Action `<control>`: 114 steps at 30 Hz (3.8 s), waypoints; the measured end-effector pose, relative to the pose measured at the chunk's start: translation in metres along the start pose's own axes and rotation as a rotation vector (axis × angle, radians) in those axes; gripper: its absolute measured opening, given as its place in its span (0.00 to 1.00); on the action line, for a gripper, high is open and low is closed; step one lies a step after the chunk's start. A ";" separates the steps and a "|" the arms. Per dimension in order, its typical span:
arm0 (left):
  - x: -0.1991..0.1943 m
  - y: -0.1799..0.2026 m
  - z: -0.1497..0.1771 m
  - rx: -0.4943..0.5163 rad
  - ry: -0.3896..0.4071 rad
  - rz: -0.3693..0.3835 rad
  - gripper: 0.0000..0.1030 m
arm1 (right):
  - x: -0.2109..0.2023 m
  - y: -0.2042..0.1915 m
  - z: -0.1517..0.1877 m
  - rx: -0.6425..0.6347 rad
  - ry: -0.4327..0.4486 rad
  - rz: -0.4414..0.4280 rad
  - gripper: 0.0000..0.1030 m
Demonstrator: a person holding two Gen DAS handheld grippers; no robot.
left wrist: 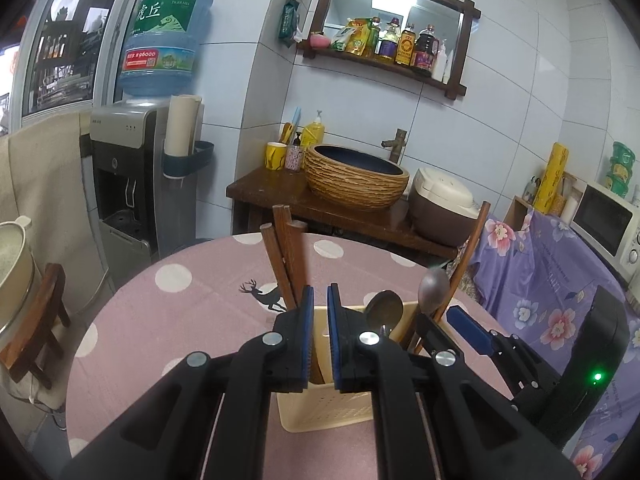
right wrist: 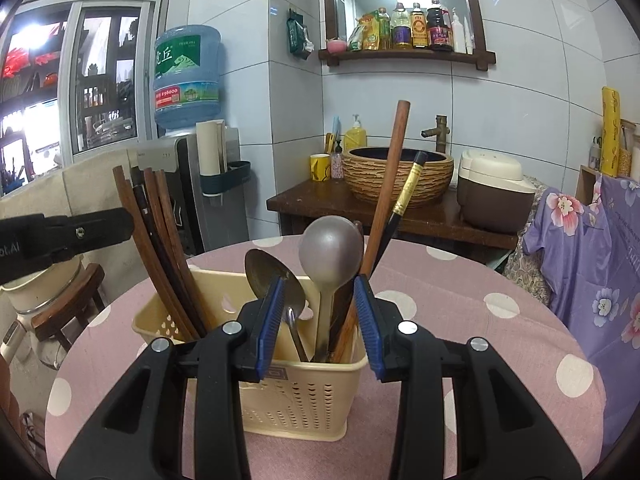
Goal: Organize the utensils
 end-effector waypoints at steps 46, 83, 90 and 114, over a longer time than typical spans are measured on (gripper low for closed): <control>-0.263 0.016 0.233 0.059 0.357 -0.199 0.95 | -0.327 -0.008 0.202 -0.090 0.116 0.004 0.95; -0.266 0.022 0.233 0.076 0.348 -0.183 0.95 | -0.334 -0.011 0.200 -0.119 0.134 0.005 0.95; -0.267 0.022 0.232 0.076 0.348 -0.189 0.95 | -0.334 -0.010 0.199 -0.120 0.136 0.009 0.95; -0.267 0.019 0.234 0.066 0.346 -0.196 0.95 | -0.333 -0.008 0.200 -0.120 0.133 0.011 0.95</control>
Point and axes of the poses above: each gripper's, at about its wrist camera, not at the fingertips, and x roughly the way its jaws point, y to its right, z to its underside, the point moved 5 cm from there along x, roughly the way its jaws point, and after that the axes turned 3 degrees about x, right-handed, at the moved point
